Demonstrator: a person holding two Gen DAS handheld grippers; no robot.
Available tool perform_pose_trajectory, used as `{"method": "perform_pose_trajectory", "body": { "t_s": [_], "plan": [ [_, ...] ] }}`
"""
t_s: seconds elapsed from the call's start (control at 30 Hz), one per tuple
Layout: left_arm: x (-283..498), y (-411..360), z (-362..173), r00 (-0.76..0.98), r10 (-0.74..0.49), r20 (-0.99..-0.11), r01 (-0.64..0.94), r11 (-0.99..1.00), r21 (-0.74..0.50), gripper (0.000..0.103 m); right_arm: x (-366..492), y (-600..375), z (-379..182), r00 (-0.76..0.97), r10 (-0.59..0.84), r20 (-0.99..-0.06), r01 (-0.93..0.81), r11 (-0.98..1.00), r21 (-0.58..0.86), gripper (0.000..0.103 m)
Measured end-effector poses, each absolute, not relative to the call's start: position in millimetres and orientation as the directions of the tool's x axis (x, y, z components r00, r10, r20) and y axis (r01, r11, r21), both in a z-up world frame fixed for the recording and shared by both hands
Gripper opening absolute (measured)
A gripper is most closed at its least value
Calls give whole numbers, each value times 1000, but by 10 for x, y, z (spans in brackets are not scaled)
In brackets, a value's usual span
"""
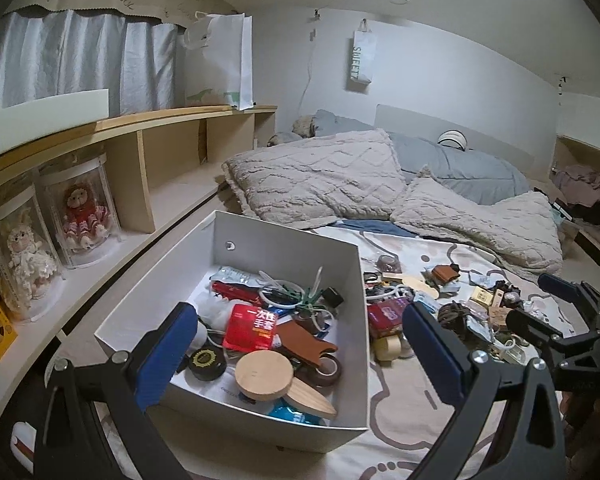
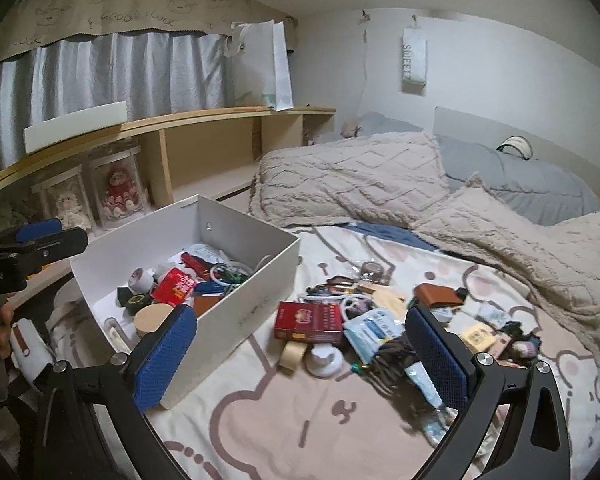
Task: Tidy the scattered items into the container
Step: 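Withdraw both open tools from the box toward the cluttered bed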
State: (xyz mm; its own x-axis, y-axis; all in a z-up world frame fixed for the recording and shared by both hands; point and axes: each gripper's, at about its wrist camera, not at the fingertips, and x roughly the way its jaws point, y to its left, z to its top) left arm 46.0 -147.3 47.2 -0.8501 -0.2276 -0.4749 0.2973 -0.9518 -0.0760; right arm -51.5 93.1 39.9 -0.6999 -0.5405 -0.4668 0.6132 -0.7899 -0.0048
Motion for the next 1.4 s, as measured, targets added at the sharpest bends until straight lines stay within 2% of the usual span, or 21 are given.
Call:
{"method": "perform_pose_trajectory", "body": {
  "t_s": [0.67,1.4],
  "plan": [
    [290,-866,346,-865,-151,-479,213,-974,-76,103,-433,1619,361,-788,-424,-447,501,-863,-65,103],
    [-22,-271,107,-869,-45,-493,105,-990,-96,103,-512,2405,17,-827,-276,-490,344,-938,-51,103]
  ]
}}
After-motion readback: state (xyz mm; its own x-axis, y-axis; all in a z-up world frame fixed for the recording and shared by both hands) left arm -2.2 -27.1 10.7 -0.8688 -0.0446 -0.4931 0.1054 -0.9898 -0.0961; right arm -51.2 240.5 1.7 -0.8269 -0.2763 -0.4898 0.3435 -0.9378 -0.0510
